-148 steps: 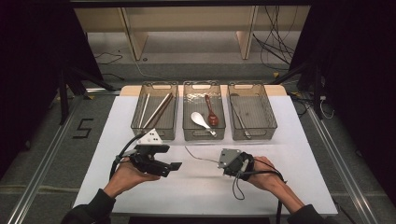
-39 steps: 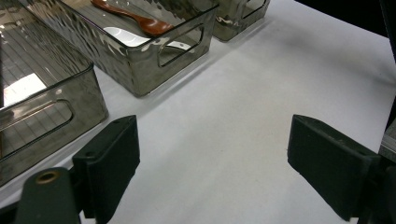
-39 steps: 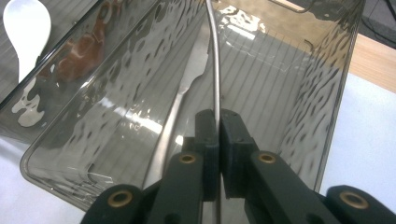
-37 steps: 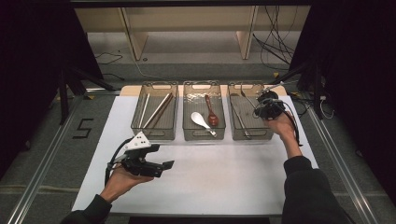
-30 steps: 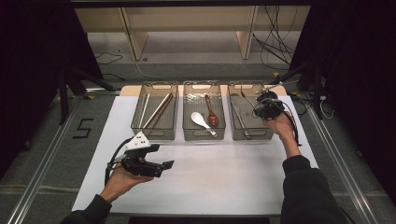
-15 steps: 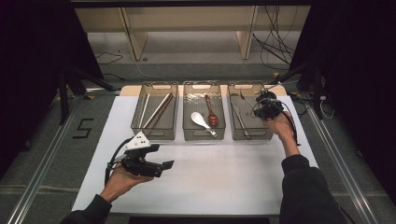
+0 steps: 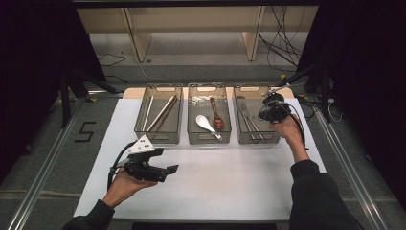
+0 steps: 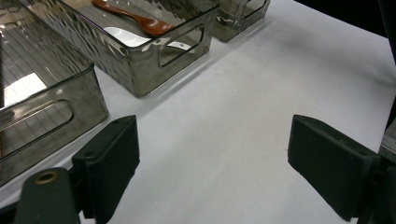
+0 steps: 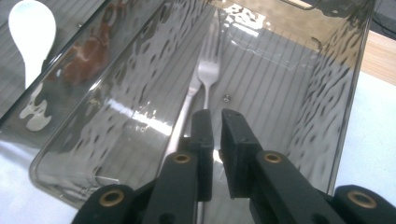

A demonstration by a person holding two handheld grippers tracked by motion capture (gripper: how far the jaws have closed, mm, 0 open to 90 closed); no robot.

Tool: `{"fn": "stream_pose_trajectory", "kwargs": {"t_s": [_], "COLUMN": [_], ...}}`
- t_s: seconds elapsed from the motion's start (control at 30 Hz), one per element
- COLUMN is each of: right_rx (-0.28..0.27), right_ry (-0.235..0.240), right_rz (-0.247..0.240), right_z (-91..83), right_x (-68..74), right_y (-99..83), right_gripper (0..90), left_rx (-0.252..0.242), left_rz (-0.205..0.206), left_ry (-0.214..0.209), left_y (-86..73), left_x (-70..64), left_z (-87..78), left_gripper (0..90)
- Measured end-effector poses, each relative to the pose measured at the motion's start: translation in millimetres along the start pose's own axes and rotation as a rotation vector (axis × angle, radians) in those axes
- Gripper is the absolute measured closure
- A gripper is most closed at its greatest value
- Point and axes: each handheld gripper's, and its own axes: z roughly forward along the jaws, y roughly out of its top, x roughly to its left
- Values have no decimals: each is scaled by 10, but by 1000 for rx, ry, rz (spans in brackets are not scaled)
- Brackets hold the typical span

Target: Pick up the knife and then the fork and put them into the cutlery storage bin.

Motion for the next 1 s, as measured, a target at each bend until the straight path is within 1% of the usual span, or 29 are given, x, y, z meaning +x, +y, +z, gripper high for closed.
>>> {"fn": "stream_pose_trajectory", "kwargs": {"t_s": [0.13,0.3,0.43,0.5,0.63,0.7,0.8,0.9,0.93,1.0], "right_rx": [-22,-69,-123,-152,-192,-204,-220,-241,-245,-250], "right_ry": [22,57,93,111,133,143,163,195,196,228], "right_rz": [-1,-2,-6,5,7,6,-6,-6,-7,-5], "right_z": [-48,-140,-228,-269,-341,-375,-436,-502,-520,-549], "right_x": [27,113,191,224,307,356,418,475,499,532], "right_y": [-12,-48,-104,-130,-172,-196,-235,-272,-284,-301], "right_gripper": [780,690,639,612,569,536,514,491,481,460], "left_rx": [-3,-4,-3,0,0,-2,-6,-6,-6,-6], "left_rz": [-8,-8,-8,-1,-3,-7,-5,-8,-9,-5], "left_ry": [-1,-2,-2,-3,-2,-1,-1,-1,-2,-2], "left_y": [0,0,1,2,1,1,5,4,4,6], "left_x": [0,0,-1,-1,-2,-4,-6,-5,-6,-7], "left_z": [-1,-2,-1,-2,-2,-3,-7,-7,-7,-7], "left_gripper": [162,162,162,162,162,162,162,162,162,162]}}
